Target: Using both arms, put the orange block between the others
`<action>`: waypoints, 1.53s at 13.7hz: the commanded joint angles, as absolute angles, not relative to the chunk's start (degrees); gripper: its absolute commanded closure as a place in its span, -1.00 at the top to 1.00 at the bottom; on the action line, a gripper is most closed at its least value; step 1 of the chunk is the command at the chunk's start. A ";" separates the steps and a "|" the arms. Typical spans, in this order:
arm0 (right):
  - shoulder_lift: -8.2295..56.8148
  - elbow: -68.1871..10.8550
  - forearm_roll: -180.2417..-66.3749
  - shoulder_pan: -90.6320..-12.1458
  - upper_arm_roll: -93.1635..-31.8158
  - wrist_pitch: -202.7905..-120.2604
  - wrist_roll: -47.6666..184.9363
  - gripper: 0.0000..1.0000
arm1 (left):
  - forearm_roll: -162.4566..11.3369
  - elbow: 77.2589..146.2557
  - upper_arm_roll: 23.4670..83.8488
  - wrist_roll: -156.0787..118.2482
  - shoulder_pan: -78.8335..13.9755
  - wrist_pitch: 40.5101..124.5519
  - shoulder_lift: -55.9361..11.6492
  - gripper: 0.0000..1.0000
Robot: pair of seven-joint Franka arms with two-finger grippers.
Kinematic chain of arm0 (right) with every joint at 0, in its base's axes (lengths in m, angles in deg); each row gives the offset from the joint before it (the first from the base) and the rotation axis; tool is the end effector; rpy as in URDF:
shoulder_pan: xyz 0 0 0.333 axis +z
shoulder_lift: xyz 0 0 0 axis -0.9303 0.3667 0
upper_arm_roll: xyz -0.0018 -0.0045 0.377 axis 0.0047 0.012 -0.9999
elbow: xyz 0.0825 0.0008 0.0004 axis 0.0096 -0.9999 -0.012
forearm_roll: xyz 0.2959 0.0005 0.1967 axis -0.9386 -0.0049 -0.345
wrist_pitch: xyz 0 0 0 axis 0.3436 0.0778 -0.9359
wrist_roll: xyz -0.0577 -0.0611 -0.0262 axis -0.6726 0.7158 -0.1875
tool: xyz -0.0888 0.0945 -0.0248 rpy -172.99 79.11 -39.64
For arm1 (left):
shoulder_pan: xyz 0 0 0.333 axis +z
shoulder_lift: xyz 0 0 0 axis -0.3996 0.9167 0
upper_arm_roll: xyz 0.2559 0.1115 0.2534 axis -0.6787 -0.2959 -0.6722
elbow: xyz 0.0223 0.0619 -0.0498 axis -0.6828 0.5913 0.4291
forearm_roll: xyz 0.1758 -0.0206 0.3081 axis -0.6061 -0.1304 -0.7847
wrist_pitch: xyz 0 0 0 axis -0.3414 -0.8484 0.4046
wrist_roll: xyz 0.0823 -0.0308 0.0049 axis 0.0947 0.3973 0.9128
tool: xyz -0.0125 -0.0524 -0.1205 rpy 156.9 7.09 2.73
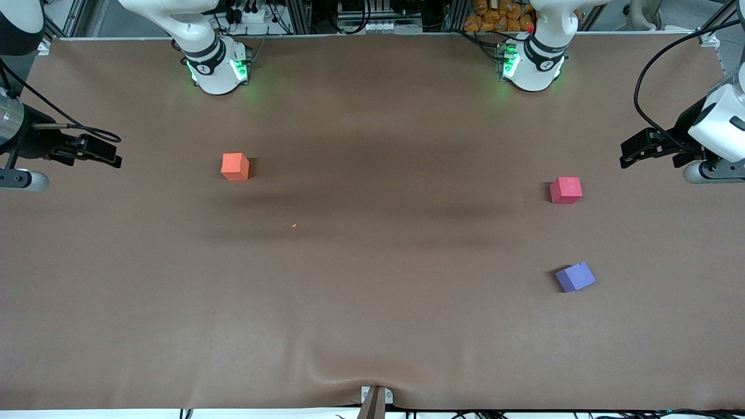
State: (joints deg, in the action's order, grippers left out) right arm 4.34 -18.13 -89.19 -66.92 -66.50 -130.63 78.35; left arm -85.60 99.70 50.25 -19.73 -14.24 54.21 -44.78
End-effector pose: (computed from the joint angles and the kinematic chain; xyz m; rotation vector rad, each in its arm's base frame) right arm 0.5245 0.0086 0.6336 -3.0905 0.1204 0.2020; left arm 0.5296 -0.0443 0.6510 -3.1334 -0.0037 0.0479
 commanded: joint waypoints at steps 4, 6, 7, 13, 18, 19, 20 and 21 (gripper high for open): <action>4.17 -19.12 -88.22 -67.52 -66.80 -130.02 77.71 1.00 | -85.34 98.71 50.27 -20.18 -13.71 53.61 -44.86 1.00; 4.26 -20.42 -88.22 -67.52 -66.80 -130.10 77.71 1.00 | -85.17 98.88 50.19 -20.18 -13.71 53.26 -45.13 1.00; 4.34 -21.39 -88.31 -67.43 -66.80 -130.10 77.71 1.00 | -84.99 98.97 50.19 -19.75 -13.71 51.26 -45.39 1.00; 10.74 -27.55 -89.27 -66.30 -67.06 -131.33 77.53 1.00 | -84.55 99.50 50.62 -19.39 -13.80 50.88 -46.45 1.00; 20.07 -33.50 -91.99 -63.83 -67.06 -136.58 77.53 1.00 | -84.64 99.23 50.54 -19.39 -13.80 52.73 -45.92 1.00; 19.73 -37.97 -92.26 -64.09 -67.15 -139.74 77.53 1.00 | -84.64 99.32 50.62 -19.39 -13.71 52.73 -45.75 1.00; 18.94 -41.75 -92.52 -64.01 -67.15 -141.60 77.45 1.00 | -84.64 99.32 50.63 -19.48 -13.62 52.73 -45.66 1.00; 18.67 -43.79 -92.61 -64.27 -67.15 -142.40 77.45 1.00 | -84.64 99.32 50.54 -19.48 -13.71 52.82 -45.22 1.00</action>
State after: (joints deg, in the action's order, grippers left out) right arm 22.05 -37.12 -91.54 -63.75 -67.12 -140.05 77.95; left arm -85.59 99.36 50.26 -19.73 -14.24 52.37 -45.41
